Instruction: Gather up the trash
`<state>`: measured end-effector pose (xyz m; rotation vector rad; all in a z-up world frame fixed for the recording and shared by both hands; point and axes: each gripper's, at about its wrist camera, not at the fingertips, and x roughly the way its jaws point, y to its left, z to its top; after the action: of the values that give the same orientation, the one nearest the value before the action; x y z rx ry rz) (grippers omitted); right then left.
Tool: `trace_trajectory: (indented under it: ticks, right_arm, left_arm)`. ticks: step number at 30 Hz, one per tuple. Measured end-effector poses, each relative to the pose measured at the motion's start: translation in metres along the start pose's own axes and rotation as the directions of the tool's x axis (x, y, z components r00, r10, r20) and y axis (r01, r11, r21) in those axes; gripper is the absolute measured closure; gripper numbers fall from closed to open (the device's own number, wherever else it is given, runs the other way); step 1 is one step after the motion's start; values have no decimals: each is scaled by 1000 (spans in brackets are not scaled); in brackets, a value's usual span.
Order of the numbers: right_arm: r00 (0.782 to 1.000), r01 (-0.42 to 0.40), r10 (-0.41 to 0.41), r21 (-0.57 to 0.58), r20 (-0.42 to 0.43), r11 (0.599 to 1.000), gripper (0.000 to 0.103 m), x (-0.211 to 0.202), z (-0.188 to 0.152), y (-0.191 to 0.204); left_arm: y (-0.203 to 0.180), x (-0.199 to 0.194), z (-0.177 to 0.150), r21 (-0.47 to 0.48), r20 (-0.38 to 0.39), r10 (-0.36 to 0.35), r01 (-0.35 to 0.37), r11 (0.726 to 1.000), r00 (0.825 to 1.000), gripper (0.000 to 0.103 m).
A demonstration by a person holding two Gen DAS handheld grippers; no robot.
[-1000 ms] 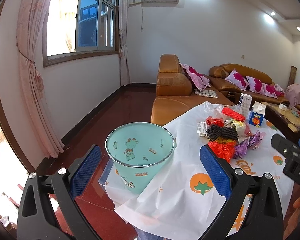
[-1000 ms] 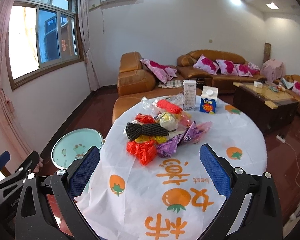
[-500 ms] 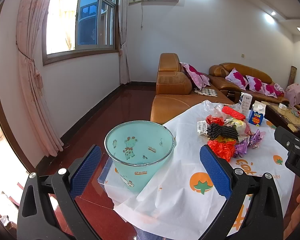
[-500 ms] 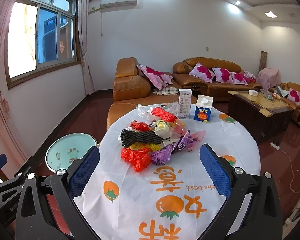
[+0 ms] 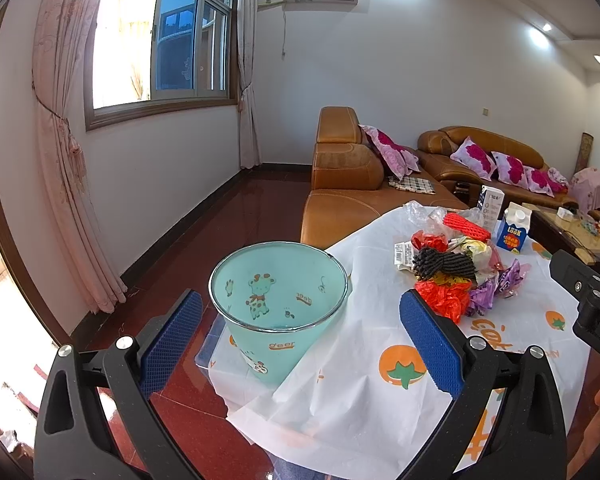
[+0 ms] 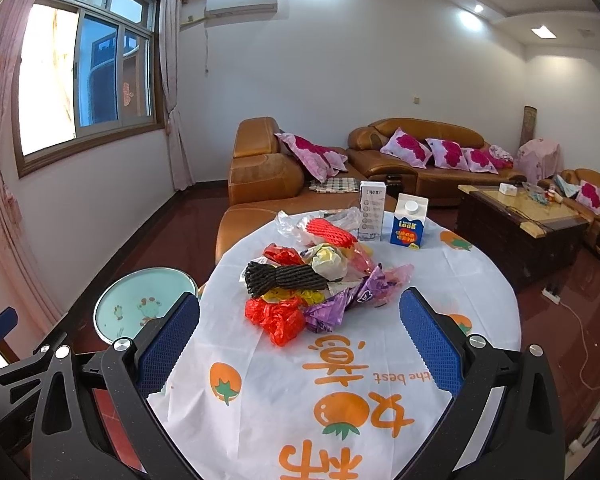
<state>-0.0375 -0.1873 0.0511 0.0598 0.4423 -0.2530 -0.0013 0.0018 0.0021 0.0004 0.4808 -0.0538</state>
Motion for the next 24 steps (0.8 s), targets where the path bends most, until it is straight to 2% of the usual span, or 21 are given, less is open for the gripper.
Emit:
trace_trajectory:
  ticks: [24]
  right_arm:
    - [1000, -12, 12, 17, -18, 1000, 4, 3, -5, -1]
  left_arm:
    - [1, 0, -1, -2, -1, 0, 0, 1000, 1000, 6]
